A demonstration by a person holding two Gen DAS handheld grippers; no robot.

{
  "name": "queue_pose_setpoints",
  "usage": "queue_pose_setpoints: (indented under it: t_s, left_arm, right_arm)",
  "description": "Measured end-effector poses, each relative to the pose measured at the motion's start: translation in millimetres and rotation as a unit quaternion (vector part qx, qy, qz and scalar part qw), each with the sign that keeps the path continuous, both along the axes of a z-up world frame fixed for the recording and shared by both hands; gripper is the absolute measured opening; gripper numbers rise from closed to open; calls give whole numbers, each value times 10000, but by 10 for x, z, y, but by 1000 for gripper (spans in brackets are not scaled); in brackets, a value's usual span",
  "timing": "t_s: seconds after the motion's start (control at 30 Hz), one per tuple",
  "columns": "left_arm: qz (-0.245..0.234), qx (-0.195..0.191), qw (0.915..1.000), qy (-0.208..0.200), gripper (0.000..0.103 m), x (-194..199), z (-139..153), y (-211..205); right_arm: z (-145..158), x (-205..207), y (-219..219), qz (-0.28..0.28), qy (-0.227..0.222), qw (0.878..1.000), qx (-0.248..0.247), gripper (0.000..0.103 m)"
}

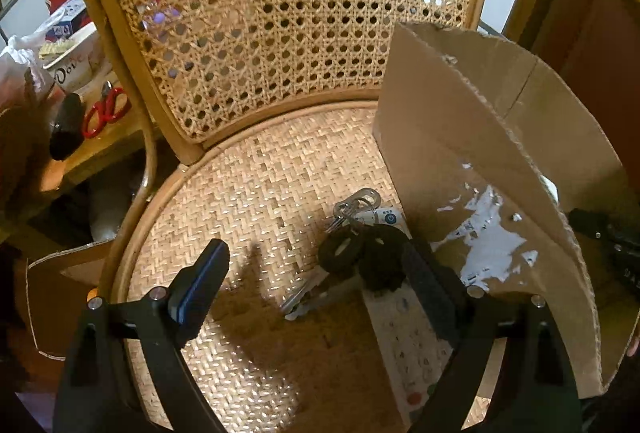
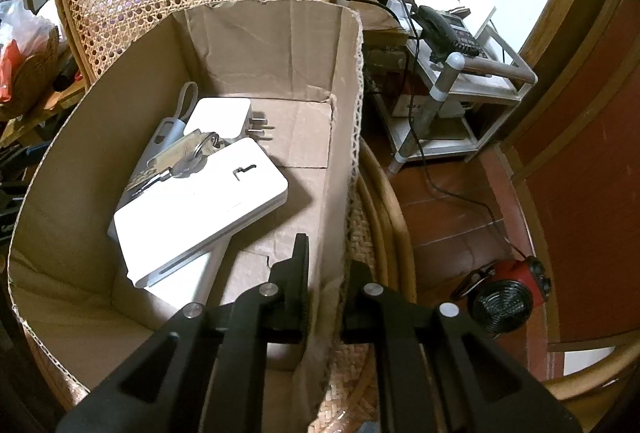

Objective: Organize rigid objects

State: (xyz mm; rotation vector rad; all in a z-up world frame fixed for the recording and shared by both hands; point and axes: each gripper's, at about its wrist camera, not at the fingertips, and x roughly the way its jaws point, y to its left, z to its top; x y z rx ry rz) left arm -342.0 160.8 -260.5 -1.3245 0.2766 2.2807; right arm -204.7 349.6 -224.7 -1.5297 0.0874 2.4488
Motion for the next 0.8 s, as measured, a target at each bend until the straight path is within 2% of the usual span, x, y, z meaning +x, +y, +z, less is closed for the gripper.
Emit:
queue_pose_setpoints:
  t_s: [0.13, 0.4, 0.47, 0.5, 0.53, 0.6, 0.67, 0.7, 0.8]
  left_arm:
    - [-40, 19, 9999, -142, 87, -54, -118, 52]
    - [-28, 333, 9989, -344, 87, -120, -209, 25]
    - [-125, 562, 9970, -511, 73, -130, -240, 22]
    - [-230, 759, 9945, -690, 55, -127, -249, 38]
    - [-295, 769, 9939, -729, 47, -93, -242, 78]
    - [-457, 608, 9954, -579, 41, -26, -197, 147]
    - [-395, 547, 9967, -447, 35, 10, -148, 151]
    - [-387, 564, 9970, -355, 25, 26, -106, 146]
    - [-415, 392, 9982, -204, 25, 73, -30, 155]
  right_arm:
    - [2, 7, 37, -107, -32, 9999, 62, 12]
    - [5, 10, 32, -118, -26, 9999, 69, 13]
    - [5, 10, 36, -113, -29, 9999, 61, 13]
    - [8, 11, 39, -112, -25, 9999, 70, 13]
    - [10, 10, 27, -102, -20, 9999, 80, 13]
    - [3, 16, 50, -113, -28, 9999, 61, 13]
    - [11, 11, 28, -112, -28, 9999, 59, 13]
    - [10, 11, 41, -104, -26, 9999, 73, 13]
    - [13, 6, 38, -110, -23, 9999, 74, 13]
